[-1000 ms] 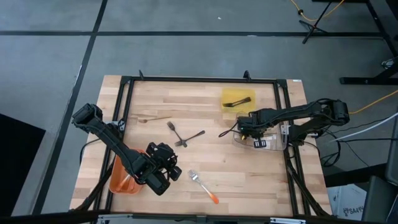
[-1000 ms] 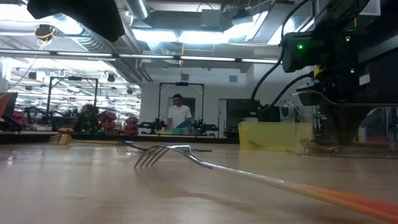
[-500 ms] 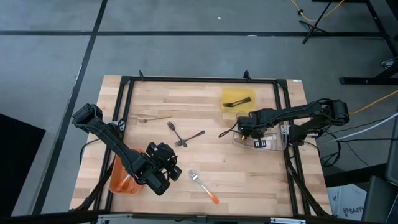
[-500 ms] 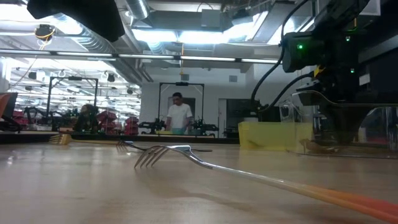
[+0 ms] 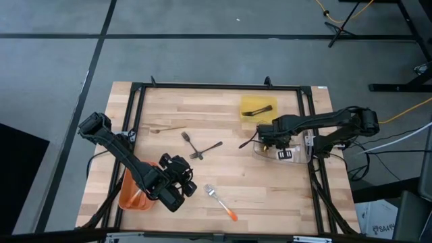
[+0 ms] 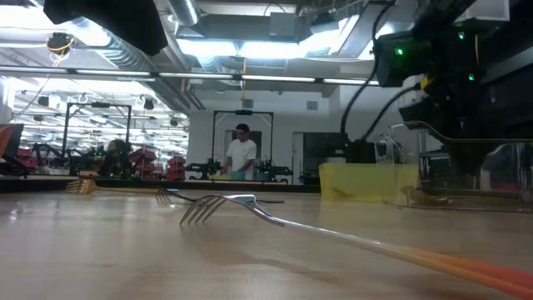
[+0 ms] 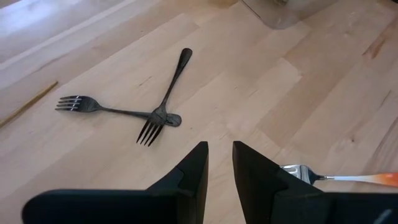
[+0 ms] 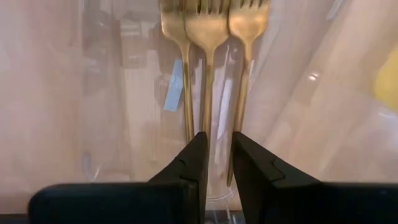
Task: Sort silverware by color (type)
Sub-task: Put the black fork into the yellow bin
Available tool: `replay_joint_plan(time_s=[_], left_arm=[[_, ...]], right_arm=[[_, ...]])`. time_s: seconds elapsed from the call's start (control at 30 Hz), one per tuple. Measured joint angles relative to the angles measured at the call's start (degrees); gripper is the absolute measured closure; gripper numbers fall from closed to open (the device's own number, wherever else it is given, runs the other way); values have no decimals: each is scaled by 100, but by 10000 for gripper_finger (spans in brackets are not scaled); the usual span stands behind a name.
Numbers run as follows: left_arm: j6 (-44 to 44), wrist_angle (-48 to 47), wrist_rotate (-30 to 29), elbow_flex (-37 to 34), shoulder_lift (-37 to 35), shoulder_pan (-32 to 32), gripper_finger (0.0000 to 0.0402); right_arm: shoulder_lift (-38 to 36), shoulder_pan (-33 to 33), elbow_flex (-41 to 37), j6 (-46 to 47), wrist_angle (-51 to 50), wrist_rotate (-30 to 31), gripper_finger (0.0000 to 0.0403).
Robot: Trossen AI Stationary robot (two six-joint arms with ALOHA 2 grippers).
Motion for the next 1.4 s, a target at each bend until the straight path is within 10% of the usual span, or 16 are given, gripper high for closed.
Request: replay_joint_plan(time_s=[0.4,0.97,1.4], left_arm=[[85,-241,432,0,-2,397,334],[3205,-654,1465,0,-27,1883,334],[4959,-1456,1883,2,-161,2831,334]], right_arm=[[0,2,1061,4,-938,0,340],[-2,2,2407,7,-1376,-2,340],[250,2,2580,-35,1957,-6,340]])
